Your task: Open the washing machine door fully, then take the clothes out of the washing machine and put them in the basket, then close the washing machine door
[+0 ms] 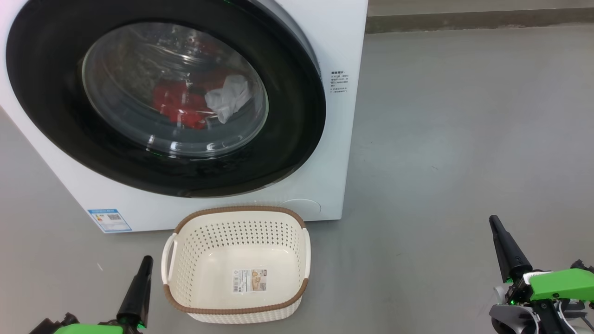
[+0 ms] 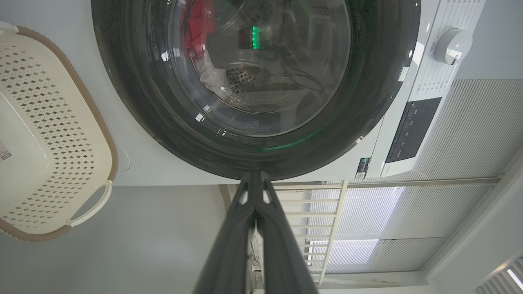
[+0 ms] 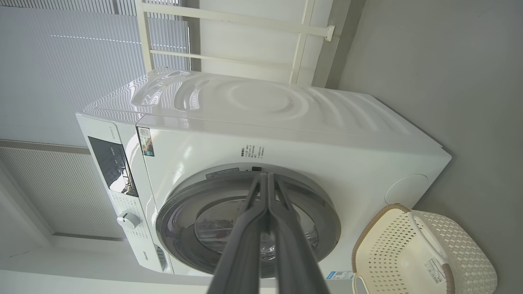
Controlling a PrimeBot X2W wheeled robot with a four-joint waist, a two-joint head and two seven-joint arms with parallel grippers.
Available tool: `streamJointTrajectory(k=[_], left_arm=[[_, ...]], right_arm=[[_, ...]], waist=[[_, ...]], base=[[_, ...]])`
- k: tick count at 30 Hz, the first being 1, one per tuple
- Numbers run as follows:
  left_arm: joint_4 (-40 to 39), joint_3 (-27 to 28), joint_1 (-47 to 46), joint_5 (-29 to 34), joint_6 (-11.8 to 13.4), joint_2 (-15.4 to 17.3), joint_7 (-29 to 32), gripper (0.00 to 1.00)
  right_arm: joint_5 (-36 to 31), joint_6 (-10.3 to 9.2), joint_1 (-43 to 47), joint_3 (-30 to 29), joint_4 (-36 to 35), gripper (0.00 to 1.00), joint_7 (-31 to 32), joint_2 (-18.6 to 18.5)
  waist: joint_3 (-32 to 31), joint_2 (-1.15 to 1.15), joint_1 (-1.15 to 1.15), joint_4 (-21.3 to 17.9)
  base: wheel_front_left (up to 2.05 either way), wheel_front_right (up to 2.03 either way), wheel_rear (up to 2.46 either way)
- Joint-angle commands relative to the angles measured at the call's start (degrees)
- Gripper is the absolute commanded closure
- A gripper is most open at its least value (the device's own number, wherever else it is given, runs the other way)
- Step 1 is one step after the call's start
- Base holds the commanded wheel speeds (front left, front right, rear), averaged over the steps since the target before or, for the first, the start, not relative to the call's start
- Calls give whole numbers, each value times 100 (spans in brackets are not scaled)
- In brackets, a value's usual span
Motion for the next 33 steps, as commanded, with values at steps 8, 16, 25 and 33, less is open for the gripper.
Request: streamJointTrajectory(k=[8, 16, 25, 33], left_arm=[[-147, 213, -234, 68, 1, 50, 53, 100], [-146, 220, -234, 73, 1, 46, 58, 100], [-146, 226, -235, 79, 1, 41, 63, 100], [-146, 231, -235, 83, 1, 38, 67, 100]], right_arm=[[-42, 3, -237, 89, -159, 100, 44, -30], [-50, 3, -238, 80, -159, 100, 51, -24], [-58, 3, -239, 70, -158, 100, 58, -17], [-64, 3, -240, 63, -158, 100, 65, -12]], waist=[[0, 0, 0, 0], [0, 0, 0, 0], [0, 0, 0, 0], [0, 0, 0, 0]], base=[[0, 0, 0], [0, 0, 0], [0, 0, 0], [0, 0, 0]])
